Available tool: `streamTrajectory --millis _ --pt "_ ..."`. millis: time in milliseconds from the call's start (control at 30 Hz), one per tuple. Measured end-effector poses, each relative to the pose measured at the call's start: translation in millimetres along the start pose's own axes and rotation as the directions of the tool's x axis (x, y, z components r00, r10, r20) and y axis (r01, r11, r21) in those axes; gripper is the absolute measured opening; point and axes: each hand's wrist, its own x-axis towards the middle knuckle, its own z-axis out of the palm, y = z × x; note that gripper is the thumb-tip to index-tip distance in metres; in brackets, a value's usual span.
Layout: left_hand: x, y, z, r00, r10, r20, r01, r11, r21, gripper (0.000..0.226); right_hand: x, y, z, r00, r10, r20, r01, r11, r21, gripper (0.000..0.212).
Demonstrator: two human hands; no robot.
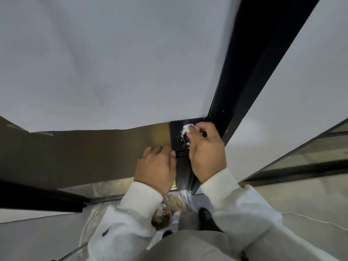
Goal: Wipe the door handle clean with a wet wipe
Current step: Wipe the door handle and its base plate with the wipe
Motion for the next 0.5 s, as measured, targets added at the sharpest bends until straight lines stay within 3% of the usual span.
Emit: streamTrajectory --millis 167,400,500 --pt "0.0 -1.3 0.5 1.000 0.006 -0.008 -0.006 1.000 -0.004 0.047 -1.7 -6.0 2.9 0.994 -0.071 0.083 0.082 0.987 -0.139 0.039" --pt "0.5 -0.2 1.4 1.000 -0.011 0.003 0.011 1.000 -0.017 0.048 8.7 -1.6 -1.8 0.949 -0.240 0.206 0.270 0.953 -0.134 0.037" --pt "-0.5 -0.6 0.0 1.000 -0.014 0.007 0.014 1.000 -0.024 0.047 5.8 -0.9 -7.6 0.959 -0.140 0.245 0.179 0.973 -0.144 0.038"
